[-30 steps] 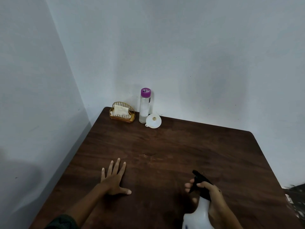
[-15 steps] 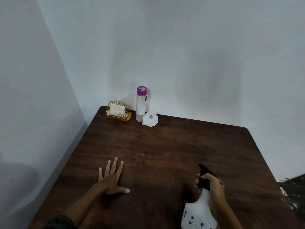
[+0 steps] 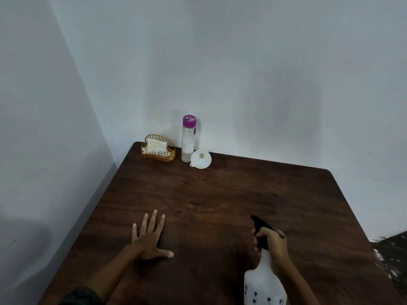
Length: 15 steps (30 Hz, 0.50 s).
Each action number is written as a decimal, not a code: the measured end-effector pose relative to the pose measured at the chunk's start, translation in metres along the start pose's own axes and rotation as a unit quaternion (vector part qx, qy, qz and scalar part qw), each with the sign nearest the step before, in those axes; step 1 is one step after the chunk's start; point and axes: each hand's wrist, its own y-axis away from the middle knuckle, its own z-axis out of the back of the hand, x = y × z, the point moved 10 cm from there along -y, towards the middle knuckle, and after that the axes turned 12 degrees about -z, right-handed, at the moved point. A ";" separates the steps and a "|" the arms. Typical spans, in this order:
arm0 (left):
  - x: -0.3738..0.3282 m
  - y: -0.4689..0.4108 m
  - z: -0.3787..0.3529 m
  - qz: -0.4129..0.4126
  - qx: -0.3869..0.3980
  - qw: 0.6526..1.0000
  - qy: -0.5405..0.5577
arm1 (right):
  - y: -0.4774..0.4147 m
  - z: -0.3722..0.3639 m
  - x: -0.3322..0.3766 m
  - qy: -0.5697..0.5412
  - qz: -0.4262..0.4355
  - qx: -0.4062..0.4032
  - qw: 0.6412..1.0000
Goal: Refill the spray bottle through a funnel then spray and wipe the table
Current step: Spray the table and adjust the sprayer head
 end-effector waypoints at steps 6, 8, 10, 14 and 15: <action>-0.018 0.003 0.019 0.037 -0.011 0.998 0.052 | 0.012 -0.033 0.008 0.037 0.012 0.117 0.992; -0.049 0.001 0.047 -0.006 -0.098 0.979 0.178 | 0.017 -0.049 0.011 0.038 0.016 0.171 0.984; -0.097 0.007 0.076 -0.108 -0.157 0.903 0.385 | 0.020 -0.063 0.013 0.039 0.019 0.215 0.976; -0.177 0.033 0.119 -0.259 -0.184 0.829 0.460 | 0.029 -0.087 0.027 0.024 0.045 0.289 0.956; -0.186 0.037 0.127 -0.278 -0.201 0.819 0.459 | 0.032 -0.092 0.032 0.023 0.055 0.302 0.951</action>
